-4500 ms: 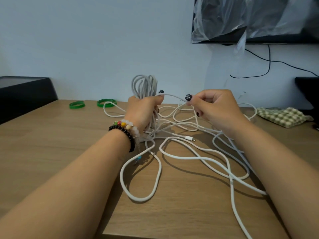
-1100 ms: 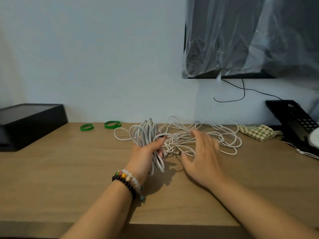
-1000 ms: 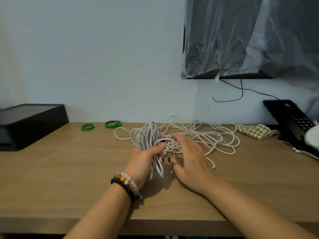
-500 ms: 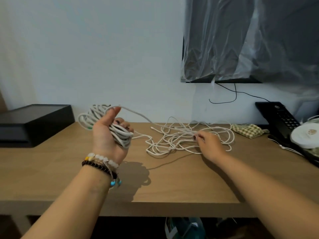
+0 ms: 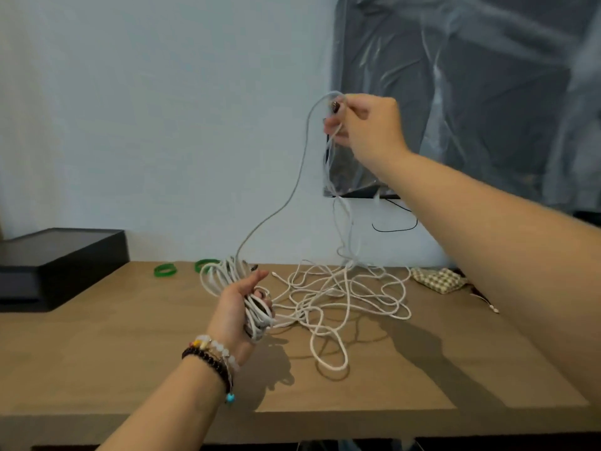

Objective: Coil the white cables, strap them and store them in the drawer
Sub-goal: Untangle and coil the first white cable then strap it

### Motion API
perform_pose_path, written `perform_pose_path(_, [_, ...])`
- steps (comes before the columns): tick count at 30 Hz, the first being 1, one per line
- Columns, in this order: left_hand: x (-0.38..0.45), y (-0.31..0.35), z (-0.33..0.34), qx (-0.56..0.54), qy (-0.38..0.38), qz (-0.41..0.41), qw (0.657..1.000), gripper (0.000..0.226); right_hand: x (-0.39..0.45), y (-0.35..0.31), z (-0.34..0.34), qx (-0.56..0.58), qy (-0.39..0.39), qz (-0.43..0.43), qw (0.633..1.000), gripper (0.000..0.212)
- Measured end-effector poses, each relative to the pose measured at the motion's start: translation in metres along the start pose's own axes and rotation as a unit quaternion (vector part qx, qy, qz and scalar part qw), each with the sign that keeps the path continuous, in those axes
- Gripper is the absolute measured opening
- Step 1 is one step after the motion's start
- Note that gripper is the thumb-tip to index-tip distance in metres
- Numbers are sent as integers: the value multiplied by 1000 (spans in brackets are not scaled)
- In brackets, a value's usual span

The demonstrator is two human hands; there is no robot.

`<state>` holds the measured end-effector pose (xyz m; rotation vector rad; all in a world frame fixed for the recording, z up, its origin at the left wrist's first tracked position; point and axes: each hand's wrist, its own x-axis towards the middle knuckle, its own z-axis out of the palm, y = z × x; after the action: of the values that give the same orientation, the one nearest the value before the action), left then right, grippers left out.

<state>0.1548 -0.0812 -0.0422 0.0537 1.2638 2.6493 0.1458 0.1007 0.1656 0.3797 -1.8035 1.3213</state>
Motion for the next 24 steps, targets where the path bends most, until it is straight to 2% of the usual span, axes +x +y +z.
perform_pose_path(2, [-2, -1, 7, 6, -9, 1, 1000, 17, -28, 15, -1, -33, -77, -38, 996, 18])
perform_pose_path(3, [-2, -2, 9, 9, -11, 1, 1000, 19, -43, 32, -6, -123, -144, -44, 981, 16])
perform_pose_path(4, [-2, -3, 8, 13, -11, 0, 1000, 21, -56, 51, -14, -246, -224, -42, 942, 15])
perform_pose_path(5, [-2, -4, 7, 18, -11, -2, 1000, 22, -67, 71, -23, -357, -298, -34, 885, 15])
perform_pose_path(6, [-2, -5, 5, 25, -11, -4, 1000, 23, -76, 86, -32, -428, -347, -22, 834, 15])
perform_pose_path(7, [0, -6, 2, 31, -10, -5, 999, 22, -79, 95, -40, -459, -365, -8, 810, 16])
perform_pose_path(8, [1, -7, 0, 33, -5, -7, 999, 20, -79, 97, -46, -459, -357, 4, 813, 16])
perform_pose_path(10, [6, -10, -5, 30, 6, -14, 999, 19, -69, 89, -56, -407, -292, 20, 865, 16])
perform_pose_path(13, [13, -20, -13, 37, 22, -29, 999, 17, -70, 79, -65, -276, -109, -52, 954, 17])
perform_pose_path(15, [20, -30, -17, 44, 33, -43, 998, 14, -93, 94, -68, -267, -50, -101, 957, 16])
perform_pose_path(16, [23, -36, -18, 47, 36, -49, 997, 13, -107, 109, -68, -317, -73, -79, 942, 21])
perform_pose_path(17, [27, -40, -19, 48, 37, -53, 997, 13, -119, 125, -69, -385, -140, -20, 912, 28])
perform_pose_path(18, [30, -44, -20, 47, 36, -56, 997, 12, -129, 140, -70, -453, -235, 61, 858, 31])
perform_pose_path(19, [34, -46, -19, 45, 34, -56, 997, 12, -134, 150, -72, -513, -321, 138, 784, 31])
perform_pose_path(21, [41, -50, -17, 47, 30, -53, 997, 12, -135, 147, -72, -586, -441, 255, 630, 21])
perform_pose_path(22, [42, -51, -14, 53, 27, -51, 997, 14, -131, 140, -71, -599, -476, 282, 579, 20])
perform_pose_path(23, [44, -52, -12, 61, 23, -49, 997, 15, -125, 132, -68, -612, -484, 286, 557, 23])
perform_pose_path(24, [46, -54, -10, 70, 18, -50, 996, 16, -117, 122, -67, -627, -467, 274, 559, 24])
